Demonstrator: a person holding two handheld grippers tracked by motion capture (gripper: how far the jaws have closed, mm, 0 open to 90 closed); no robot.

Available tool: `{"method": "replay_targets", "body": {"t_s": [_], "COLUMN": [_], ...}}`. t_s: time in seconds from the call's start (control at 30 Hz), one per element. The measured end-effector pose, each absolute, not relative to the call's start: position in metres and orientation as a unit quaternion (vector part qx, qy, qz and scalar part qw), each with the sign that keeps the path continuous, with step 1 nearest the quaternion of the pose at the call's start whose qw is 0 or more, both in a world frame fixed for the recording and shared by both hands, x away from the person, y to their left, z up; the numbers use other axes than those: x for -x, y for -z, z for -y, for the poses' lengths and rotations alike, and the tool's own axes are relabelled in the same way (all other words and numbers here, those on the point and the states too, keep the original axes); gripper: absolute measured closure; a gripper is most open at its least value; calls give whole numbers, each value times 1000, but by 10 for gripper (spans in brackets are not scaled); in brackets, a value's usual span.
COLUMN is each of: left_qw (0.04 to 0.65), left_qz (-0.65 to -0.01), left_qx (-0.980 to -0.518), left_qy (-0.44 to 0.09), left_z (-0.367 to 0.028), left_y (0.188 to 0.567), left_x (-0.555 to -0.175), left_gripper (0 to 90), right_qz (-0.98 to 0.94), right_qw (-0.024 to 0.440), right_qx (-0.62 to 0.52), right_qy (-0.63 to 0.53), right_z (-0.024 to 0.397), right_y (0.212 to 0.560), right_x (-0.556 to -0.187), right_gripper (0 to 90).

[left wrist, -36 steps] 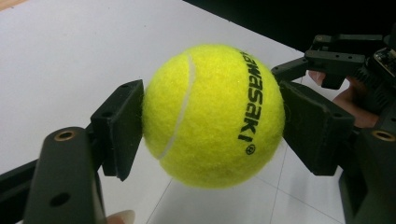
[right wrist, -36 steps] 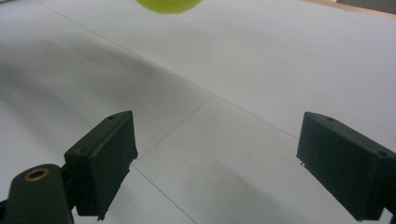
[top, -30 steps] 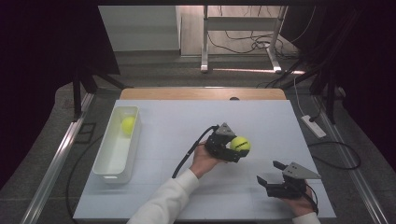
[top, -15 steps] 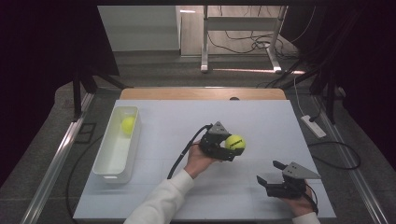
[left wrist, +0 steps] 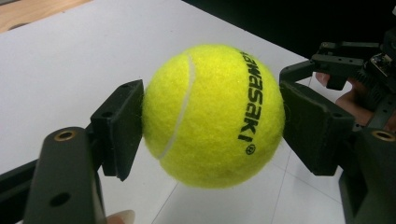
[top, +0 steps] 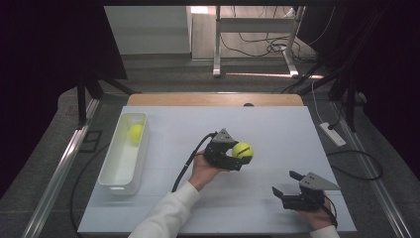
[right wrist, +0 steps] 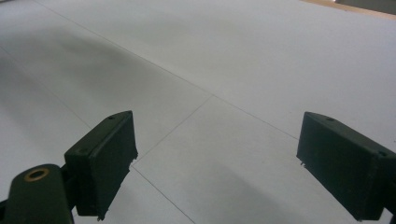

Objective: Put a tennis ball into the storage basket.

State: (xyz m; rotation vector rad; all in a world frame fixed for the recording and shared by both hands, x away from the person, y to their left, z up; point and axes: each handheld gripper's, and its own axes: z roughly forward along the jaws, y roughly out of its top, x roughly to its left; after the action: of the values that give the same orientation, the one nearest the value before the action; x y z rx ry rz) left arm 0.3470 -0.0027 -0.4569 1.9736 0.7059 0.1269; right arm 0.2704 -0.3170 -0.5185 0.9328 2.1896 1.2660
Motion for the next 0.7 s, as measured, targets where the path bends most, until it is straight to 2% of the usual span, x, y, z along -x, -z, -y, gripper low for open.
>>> {"method": "replay_targets", "body": {"t_s": [0.7], "left_qw": [509], "left_qz": [-315], "left_qx": [-797], "left_qy": [-76], "left_z": [-45], "left_y": [449], "left_x": [-335], "left_gripper": [267], "right_qz": [-792], "right_qw": [222], "right_qx": [-337], "right_qy": [-458], "right_z": [315], "right_y": [518], "right_x": [-270], "right_gripper": [116]}}
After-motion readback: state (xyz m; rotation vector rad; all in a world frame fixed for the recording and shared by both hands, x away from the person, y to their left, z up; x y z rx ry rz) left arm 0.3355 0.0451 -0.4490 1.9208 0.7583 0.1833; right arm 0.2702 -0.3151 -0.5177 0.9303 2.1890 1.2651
